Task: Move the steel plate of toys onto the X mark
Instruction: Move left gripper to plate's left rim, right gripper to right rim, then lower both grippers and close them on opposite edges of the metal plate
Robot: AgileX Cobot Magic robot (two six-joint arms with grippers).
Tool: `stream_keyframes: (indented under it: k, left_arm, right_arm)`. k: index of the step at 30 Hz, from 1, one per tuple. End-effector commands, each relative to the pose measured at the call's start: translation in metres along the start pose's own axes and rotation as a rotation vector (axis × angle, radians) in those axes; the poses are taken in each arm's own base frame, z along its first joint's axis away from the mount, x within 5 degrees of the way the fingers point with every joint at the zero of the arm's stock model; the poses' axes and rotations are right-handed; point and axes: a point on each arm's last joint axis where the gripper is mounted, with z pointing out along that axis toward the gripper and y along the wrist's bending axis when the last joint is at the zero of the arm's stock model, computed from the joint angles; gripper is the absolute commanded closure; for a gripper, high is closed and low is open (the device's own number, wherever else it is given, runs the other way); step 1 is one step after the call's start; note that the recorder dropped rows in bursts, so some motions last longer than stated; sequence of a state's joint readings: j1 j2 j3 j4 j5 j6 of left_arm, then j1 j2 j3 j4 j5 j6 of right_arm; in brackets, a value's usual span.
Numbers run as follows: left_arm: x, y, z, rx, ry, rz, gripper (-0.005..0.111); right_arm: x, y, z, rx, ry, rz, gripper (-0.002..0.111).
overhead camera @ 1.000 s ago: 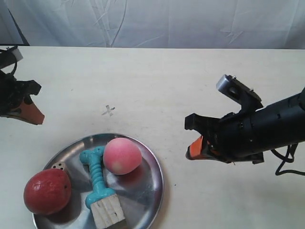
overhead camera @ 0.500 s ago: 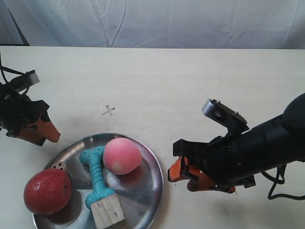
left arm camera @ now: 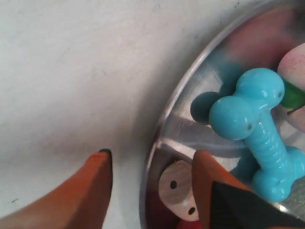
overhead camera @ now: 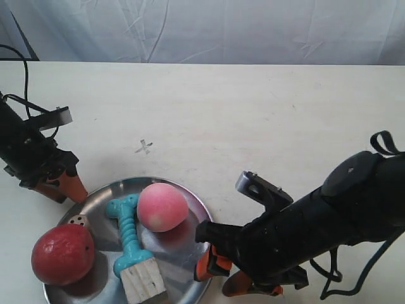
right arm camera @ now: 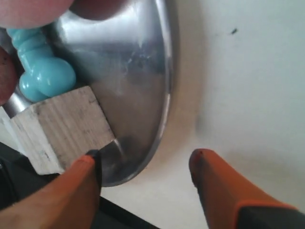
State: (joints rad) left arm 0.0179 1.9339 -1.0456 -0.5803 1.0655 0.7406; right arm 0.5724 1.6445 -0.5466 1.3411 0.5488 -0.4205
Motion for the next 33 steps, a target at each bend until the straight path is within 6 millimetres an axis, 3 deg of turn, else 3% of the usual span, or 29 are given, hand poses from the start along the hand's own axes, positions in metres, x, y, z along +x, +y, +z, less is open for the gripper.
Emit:
stream_keyframes:
  k: [1,22,33]
  left_arm:
    - [0.001,-0.004,0.003,-0.039,0.051,0.06,0.057]
    - [-0.004,-0.014,0.011,-0.079,0.063,0.116,0.057]
    - [-0.007,-0.03,0.019,-0.054,0.08,0.144,0.057]
  right_arm:
    - [0.006,0.003,0.009,-0.021,0.011,-0.003,0.051]
    - [-0.004,-0.009,0.039,-0.036,0.001,0.081,0.051]
    - [-0.005,-0.011,0.041,-0.027,0.001,0.044,0.051]
